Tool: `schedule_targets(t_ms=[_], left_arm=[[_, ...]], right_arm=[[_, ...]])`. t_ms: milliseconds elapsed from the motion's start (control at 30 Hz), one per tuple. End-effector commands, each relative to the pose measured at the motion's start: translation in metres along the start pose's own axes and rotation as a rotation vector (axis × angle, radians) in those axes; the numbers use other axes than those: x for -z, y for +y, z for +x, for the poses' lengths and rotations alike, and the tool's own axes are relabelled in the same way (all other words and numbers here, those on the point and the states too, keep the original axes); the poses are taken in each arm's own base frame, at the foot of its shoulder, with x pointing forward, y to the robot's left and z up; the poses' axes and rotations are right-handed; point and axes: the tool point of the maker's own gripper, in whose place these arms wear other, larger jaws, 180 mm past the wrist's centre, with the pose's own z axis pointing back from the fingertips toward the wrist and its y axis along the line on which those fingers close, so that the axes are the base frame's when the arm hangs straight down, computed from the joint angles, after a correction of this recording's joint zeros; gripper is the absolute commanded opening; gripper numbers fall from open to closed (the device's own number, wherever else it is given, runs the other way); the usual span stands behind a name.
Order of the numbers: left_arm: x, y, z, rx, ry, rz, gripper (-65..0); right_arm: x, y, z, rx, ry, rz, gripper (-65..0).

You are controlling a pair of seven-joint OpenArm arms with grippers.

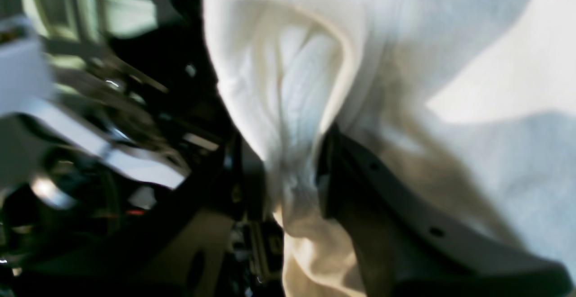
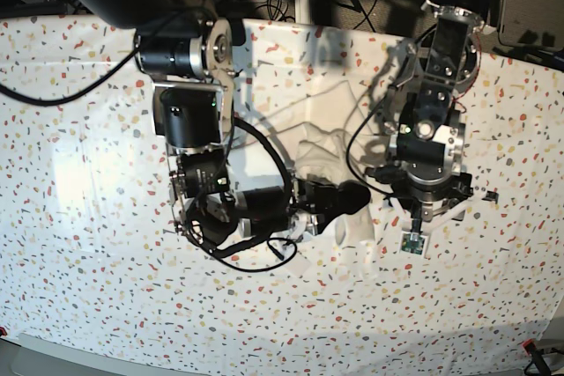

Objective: Fold the T-shirt properly
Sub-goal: 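Fold the held end over toward the left gripper and release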

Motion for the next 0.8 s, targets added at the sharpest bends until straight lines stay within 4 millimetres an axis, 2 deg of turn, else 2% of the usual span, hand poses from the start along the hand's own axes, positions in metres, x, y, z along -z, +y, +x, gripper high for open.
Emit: schedule_targets(t_ms=[0,233,433,567,633,700,767], left_arm=[[-0.003,0.009,0.018,-0.012,-0.054,0.026,-44.3],[-0.003,0.009,0.018,-0.012,-0.057,0.026,-44.3],[-0.003,0.009,0.018,-0.01,-0.058,0.028,-44.3],[-0.004,0.021,0.02,0.024,-0.068,0.097,-44.3],[-0.003,0.022,0.02,0.026,-0.067,0.098,-44.3],[-0.003,0.022,0.02,0.026,-0.067,0.098,-44.3],[-0.003,0.022,0.02,0.026,-0.067,0.098,-44.3]], right_arm=[[0.0,0.016,0.019,-0.058,-0.017,0.017,-47.4],[0.017,0.003,-0.008,-0.119,0.154,-0.099,-47.4],[0.018,0.008,-0.005,-0.117,0.138,-0.07,-47.4],[0.019,0.017,0.0,-0.11,0.108,-0.021,-47.4],[0.019,0.016,-0.001,-0.11,0.113,-0.029,-42.0],[0.019,0.013,-0.003,-0.113,0.122,-0.044,-31.0],[0.018,0.013,-0.003,-0.113,0.123,-0.046,-23.0]])
